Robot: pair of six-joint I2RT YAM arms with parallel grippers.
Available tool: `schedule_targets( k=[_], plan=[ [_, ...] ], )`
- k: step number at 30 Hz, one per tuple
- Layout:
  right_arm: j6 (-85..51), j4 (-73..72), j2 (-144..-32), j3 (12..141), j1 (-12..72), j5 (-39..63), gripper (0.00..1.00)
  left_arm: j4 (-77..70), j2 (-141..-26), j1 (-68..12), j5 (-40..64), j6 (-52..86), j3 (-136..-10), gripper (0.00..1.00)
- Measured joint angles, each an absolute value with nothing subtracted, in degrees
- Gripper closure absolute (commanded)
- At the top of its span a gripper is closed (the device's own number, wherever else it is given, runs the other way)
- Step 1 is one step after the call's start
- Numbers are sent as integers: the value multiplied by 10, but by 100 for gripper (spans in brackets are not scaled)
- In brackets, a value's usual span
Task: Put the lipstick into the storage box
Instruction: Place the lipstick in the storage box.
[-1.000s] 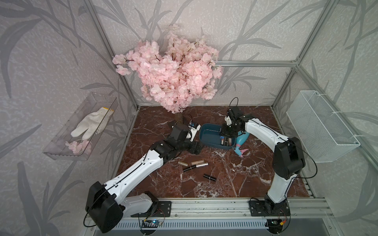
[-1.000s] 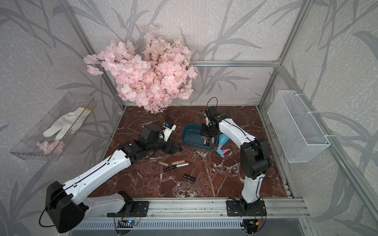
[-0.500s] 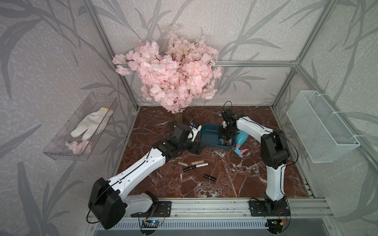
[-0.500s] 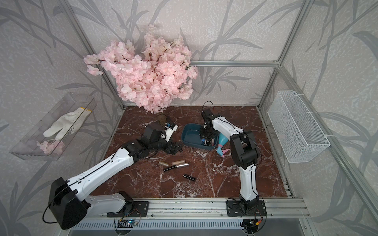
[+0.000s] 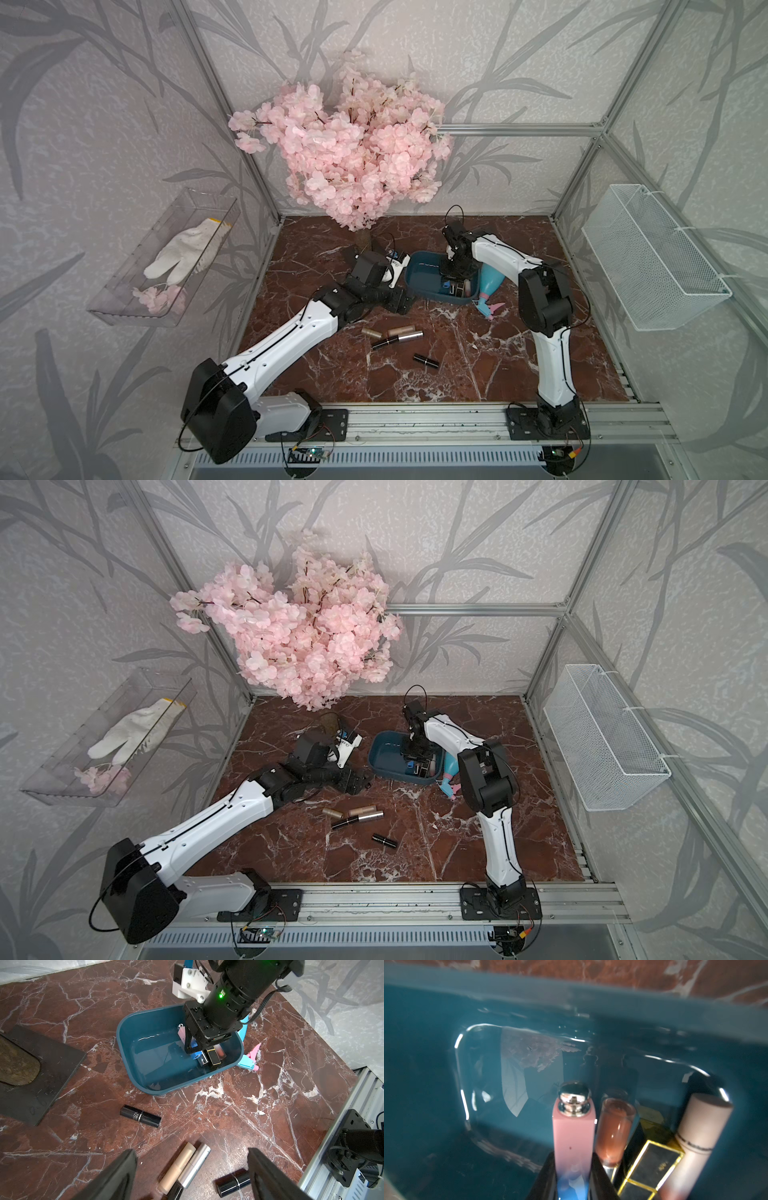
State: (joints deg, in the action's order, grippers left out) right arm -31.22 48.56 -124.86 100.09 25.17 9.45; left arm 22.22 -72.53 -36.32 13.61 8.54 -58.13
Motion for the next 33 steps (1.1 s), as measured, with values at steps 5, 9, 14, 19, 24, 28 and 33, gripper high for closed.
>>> schedule_targets(
  k=[5,9,14,19,24,28,33],
  plan=[
    [-312,492,-1259,1002,255,89,75,222,-725,-363,136,85,-581,14],
    [-311,495,-1264,1002,256,82,71,222,-725,-363,136,85,-581,14],
    [-304,496,-1270,1005,256,73,66,222,-725,-363,135,85,-581,13],
    [-302,496,-1270,1005,256,67,65,222,-725,-362,135,85,-581,13],
    [-302,496,-1270,1005,256,65,64,222,-725,-362,135,85,-581,13],
    [-302,497,-1269,1006,256,65,63,222,-725,-362,134,85,-579,13],
    [-298,499,-1255,1006,256,65,60,220,-722,-360,134,86,-568,12]
  ],
)
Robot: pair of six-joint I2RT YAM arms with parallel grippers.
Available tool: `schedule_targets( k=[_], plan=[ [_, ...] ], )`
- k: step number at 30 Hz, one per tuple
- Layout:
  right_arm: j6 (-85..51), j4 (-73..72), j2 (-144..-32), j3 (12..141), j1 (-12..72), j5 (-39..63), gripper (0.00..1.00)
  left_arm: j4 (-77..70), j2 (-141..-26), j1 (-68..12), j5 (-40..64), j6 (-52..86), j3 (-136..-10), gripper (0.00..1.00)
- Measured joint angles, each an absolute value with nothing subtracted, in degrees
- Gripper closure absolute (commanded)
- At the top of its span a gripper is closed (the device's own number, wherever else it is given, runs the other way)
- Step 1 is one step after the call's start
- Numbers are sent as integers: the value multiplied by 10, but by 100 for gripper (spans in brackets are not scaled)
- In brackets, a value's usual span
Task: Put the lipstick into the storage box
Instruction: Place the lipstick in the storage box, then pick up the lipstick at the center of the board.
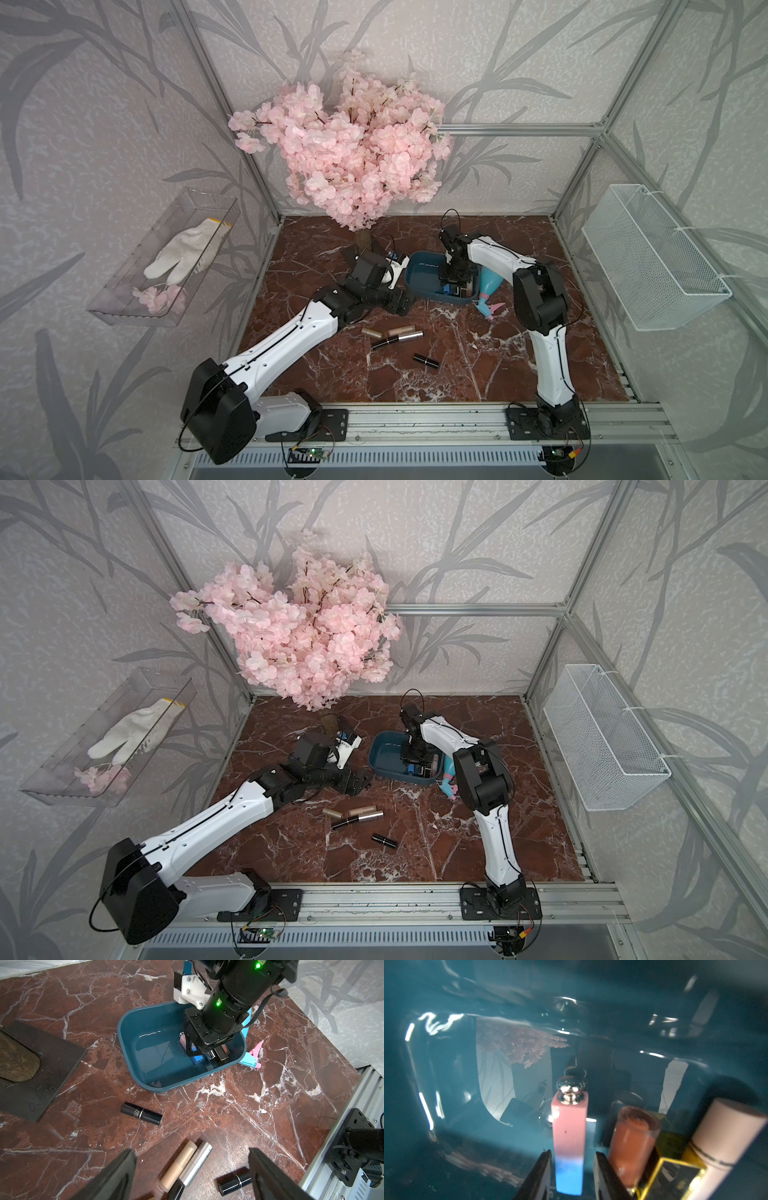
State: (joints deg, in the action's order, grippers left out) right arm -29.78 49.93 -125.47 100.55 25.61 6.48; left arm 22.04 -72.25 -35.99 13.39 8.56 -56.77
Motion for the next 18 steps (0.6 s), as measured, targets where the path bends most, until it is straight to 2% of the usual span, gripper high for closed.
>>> schedule_targets(
  k=[11,18],
  plan=[
    [-211,439,-1061,919,272,112,59,232,-666,-357,121,101,-500,12],
    [-115,418,-973,819,328,165,57,255,-640,-353,91,144,-476,11]
  ],
)
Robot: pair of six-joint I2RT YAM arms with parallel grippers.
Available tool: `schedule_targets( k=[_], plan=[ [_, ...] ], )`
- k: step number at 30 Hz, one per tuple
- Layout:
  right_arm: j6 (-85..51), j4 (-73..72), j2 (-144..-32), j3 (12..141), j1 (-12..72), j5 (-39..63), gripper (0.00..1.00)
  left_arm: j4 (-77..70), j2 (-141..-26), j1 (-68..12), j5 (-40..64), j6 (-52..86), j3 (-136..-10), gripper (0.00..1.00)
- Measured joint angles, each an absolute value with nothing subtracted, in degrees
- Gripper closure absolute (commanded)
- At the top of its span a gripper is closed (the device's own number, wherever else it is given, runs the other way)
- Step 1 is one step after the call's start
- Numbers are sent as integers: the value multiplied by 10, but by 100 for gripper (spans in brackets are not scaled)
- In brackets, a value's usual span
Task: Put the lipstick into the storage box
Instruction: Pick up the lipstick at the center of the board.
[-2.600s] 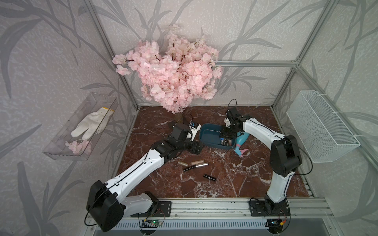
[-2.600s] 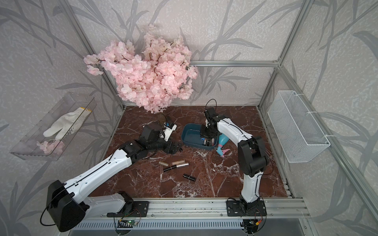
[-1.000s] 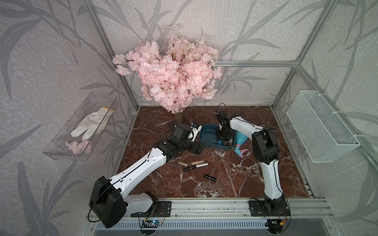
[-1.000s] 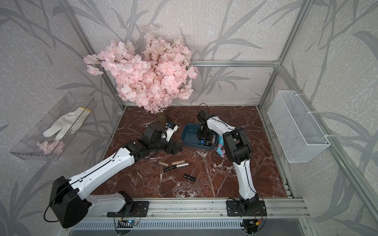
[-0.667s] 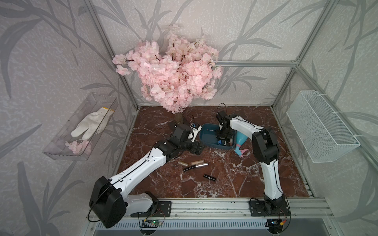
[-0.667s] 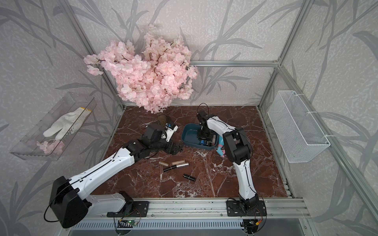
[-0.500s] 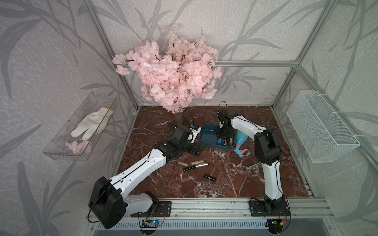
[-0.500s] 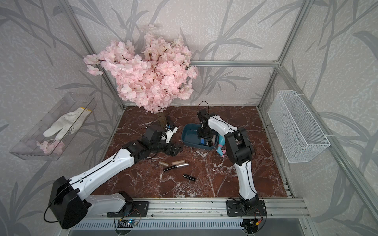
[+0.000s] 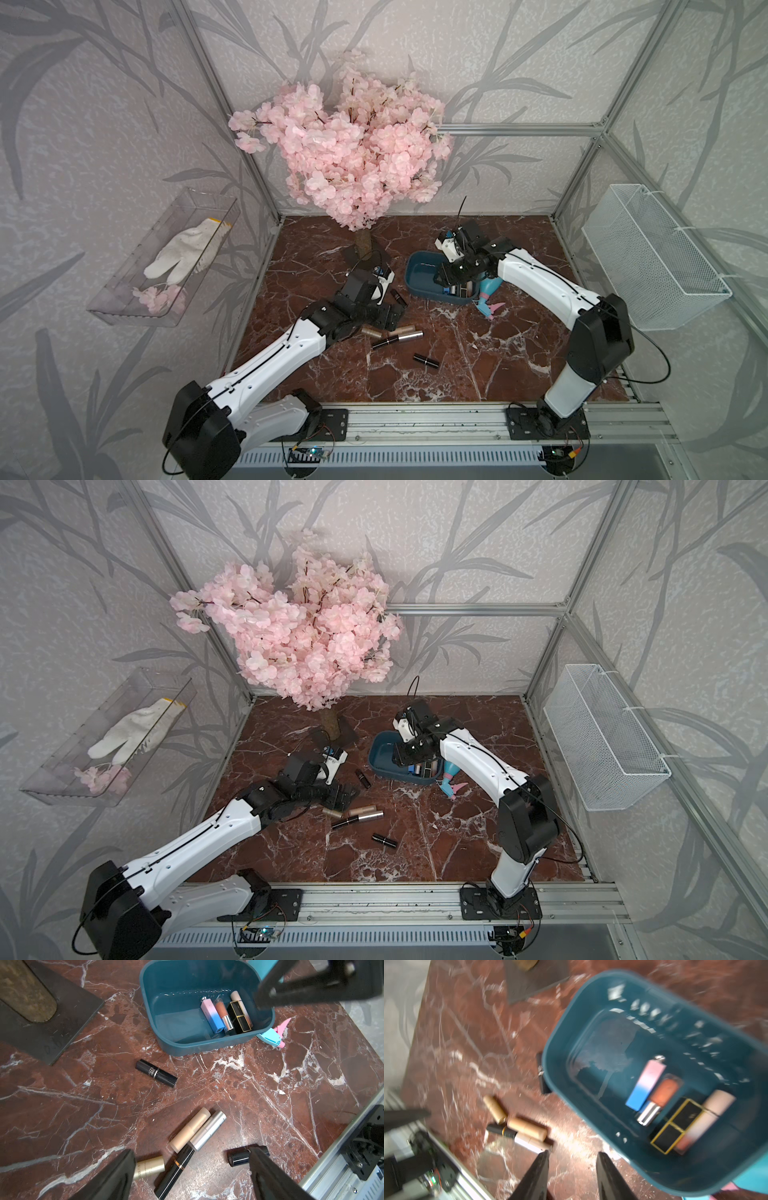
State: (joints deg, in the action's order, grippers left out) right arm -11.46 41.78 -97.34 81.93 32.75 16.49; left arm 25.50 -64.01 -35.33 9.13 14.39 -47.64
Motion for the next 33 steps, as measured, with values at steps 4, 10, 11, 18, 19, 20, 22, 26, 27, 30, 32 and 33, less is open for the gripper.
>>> schedule_targets(
  k=[4,10,11,18,19,20,22,26,27,30,32,33],
  plan=[
    [-78,418,-952,767,381,173,57,255,-630,-351,89,164,-461,11],
    [-58,405,-929,696,456,184,55,253,-578,-351,90,188,-423,11],
    [-57,402,-925,688,467,185,55,254,-565,-351,88,193,-416,11],
    [-51,390,-909,642,542,184,53,263,-473,-351,74,242,-360,11],
    [-50,389,-909,638,553,181,53,267,-461,-351,73,247,-354,11],
    [-50,389,-909,635,561,180,53,271,-451,-351,71,253,-349,11],
    [-49,389,-912,634,580,171,53,284,-423,-351,66,262,-340,10],
    [-45,389,-933,636,621,151,53,309,-371,-351,51,273,-332,9],
    [-44,390,-941,637,630,144,53,312,-363,-351,48,276,-332,8],
    [-44,398,-968,642,652,114,53,318,-344,-351,41,282,-331,8],
    [-44,408,-984,649,663,91,53,319,-342,-351,41,283,-331,8],
    [-44,409,-990,651,666,81,53,321,-342,-351,41,283,-331,8]
  ],
)
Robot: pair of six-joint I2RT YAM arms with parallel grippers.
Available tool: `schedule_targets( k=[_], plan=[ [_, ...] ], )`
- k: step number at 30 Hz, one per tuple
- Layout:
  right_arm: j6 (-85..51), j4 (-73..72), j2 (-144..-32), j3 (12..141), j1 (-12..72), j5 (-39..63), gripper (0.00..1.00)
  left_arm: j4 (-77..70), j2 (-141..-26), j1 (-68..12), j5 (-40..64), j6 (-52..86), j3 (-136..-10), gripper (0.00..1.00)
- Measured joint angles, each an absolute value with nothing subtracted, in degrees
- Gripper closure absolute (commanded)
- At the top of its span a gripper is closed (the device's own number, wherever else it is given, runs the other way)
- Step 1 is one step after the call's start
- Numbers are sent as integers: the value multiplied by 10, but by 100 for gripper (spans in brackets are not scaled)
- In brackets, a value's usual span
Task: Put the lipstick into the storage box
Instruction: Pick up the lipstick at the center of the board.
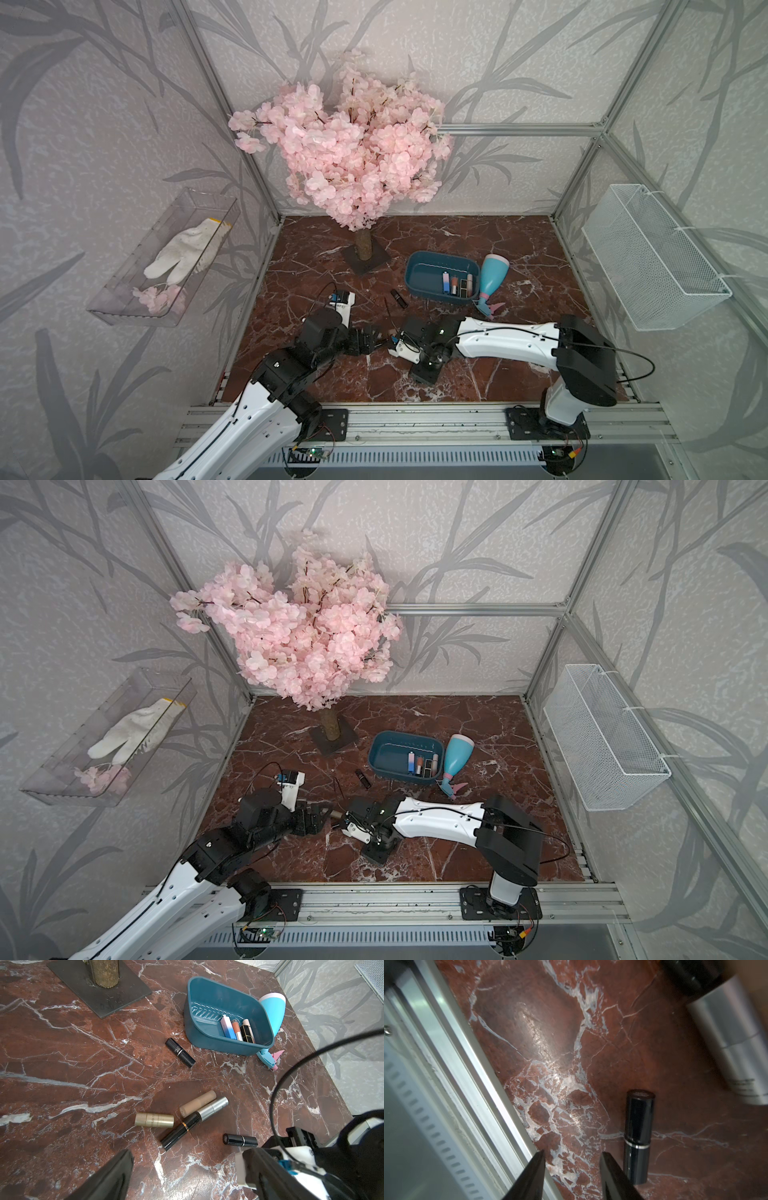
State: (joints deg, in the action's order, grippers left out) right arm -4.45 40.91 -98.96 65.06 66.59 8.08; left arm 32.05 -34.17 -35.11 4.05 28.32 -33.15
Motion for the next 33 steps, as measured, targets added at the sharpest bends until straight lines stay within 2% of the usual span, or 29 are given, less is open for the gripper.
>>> schedule_targets(
  k=[13,26,33],
  plan=[
    [-46,427,-993,651,668,-15,53,326,-329,-351,39,283,-328,8],
    [-42,415,-1022,651,647,-25,54,326,-341,-351,39,283,-328,8],
    [-40,403,-1041,651,645,-15,62,326,-344,-351,39,283,-328,8]
  ],
)
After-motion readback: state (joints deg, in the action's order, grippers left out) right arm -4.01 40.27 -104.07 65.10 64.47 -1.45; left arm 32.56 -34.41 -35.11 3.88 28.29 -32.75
